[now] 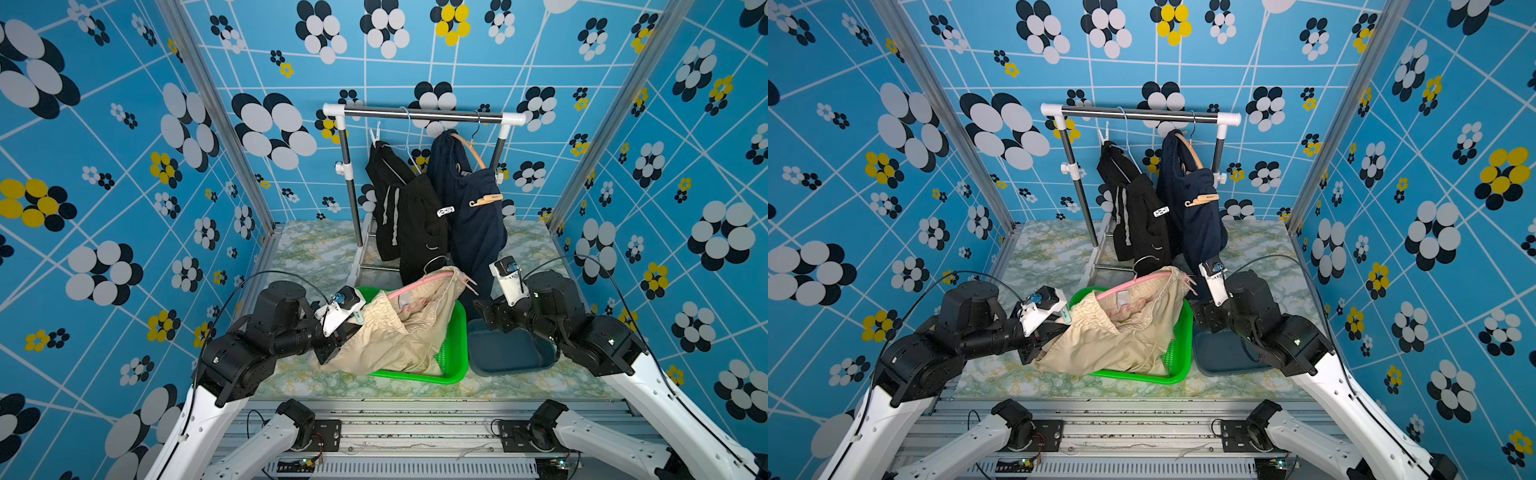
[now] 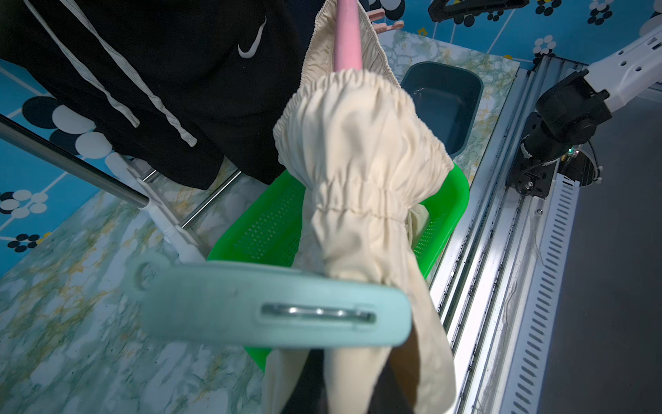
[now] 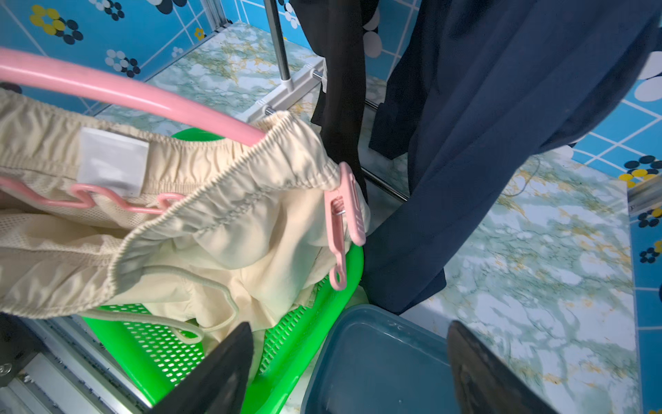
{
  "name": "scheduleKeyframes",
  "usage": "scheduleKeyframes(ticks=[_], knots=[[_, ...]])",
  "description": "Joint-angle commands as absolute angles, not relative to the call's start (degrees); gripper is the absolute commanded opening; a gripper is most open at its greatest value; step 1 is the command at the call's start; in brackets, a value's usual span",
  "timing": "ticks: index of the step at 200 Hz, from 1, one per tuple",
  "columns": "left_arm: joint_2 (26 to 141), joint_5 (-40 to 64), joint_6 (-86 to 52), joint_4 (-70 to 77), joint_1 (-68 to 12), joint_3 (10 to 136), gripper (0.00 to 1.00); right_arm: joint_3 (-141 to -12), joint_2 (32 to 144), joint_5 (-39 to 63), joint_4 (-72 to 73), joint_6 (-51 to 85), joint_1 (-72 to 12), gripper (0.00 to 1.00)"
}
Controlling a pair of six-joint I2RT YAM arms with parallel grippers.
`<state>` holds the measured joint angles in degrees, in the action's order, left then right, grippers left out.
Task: Remove the clothespins securing shorts to the hanger
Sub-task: Adjust the shorts in the basket, then remove the clothespin from the hanger.
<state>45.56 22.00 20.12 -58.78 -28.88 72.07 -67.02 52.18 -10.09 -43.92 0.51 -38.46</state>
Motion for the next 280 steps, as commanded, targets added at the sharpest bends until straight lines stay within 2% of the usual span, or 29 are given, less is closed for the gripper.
scheduleKeyframes(ticks=[1, 48, 90, 141, 174, 208, 280], knots=[[44.7, 24.9, 18.8, -57.4, -28.6, 74.6, 0.0, -69.9, 54.3, -7.8, -43.2, -3.2, -38.0, 0.85], [45.0, 25.1, 18.5, -58.9, -28.6, 76.2, 0.0, -72.5, 60.6, -9.7, -44.8, -7.5, -37.6, 0.8], [45.2, 25.1, 18.4, -59.1, -28.6, 76.9, 0.0, -73.5, 63.9, -7.5, -45.0, -10.5, -37.4, 0.76], [46.4, 26.1, 18.4, -59.8, -28.6, 77.9, 0.0, -74.0, 66.4, -8.5, -44.6, -13.7, -37.3, 0.62], [47.0, 26.5, 18.2, -60.2, -28.6, 78.2, 0.0, -73.7, 67.4, -8.0, -44.0, -14.8, -37.2, 0.6], [47.0, 26.3, 18.3, -60.1, -28.6, 78.1, 0.0, -73.6, 67.5, -7.2, -43.5, -15.0, -36.8, 0.53], [46.9, 26.9, 18.6, -60.2, -28.6, 77.7, 0.0, -71.5, 67.9, -5.6, -42.3, -14.6, -35.6, 0.51]])
